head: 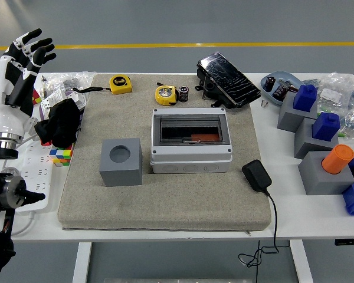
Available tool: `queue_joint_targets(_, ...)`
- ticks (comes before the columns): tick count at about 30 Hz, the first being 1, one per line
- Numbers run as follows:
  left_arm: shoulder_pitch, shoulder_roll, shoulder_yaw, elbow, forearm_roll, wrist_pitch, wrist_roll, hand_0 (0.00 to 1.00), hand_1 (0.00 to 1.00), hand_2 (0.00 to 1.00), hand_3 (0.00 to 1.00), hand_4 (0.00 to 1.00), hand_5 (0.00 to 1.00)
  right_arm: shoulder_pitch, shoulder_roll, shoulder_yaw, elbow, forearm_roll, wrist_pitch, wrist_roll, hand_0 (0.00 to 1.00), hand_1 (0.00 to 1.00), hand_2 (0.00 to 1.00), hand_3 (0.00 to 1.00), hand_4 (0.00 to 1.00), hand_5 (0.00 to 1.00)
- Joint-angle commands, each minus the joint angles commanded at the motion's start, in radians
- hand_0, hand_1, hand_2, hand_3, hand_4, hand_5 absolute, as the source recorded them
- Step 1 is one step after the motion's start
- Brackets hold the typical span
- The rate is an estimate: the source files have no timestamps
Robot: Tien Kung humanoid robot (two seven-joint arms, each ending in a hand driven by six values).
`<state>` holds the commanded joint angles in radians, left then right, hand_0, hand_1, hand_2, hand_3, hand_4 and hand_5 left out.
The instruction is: Fetch the battery,place it into the box,close the lid of the box
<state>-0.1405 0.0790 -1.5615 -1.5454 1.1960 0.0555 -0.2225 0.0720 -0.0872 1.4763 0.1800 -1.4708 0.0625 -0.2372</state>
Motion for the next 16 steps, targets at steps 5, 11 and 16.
queue_joint_targets(5,0.003,-0.002,-0.001,-0.002,0.0,-0.001,0.001,0.665,0.723,0.69,0.74,0.998,0.572,-0.002,0.0,0.004,0.0,-0.001,-0.001,0.0,0.641,0.646,0.658,0.574,0.971,0.58)
queue_joint_targets(11,0.001,-0.004,-0.001,-0.003,0.0,-0.001,0.001,0.663,0.722,0.689,0.738,0.998,0.573,-0.002,0.001,0.006,0.0,0.001,-0.001,0.001,0.637,0.648,0.658,0.575,0.971,0.58)
queue_joint_targets(16,0.004,-0.005,-0.005,-0.001,-0.001,-0.001,0.001,0.663,0.722,0.688,0.738,0.998,0.571,-0.001,0.001,0.004,0.0,0.005,-0.002,0.003,0.642,0.648,0.658,0.575,0.971,0.58)
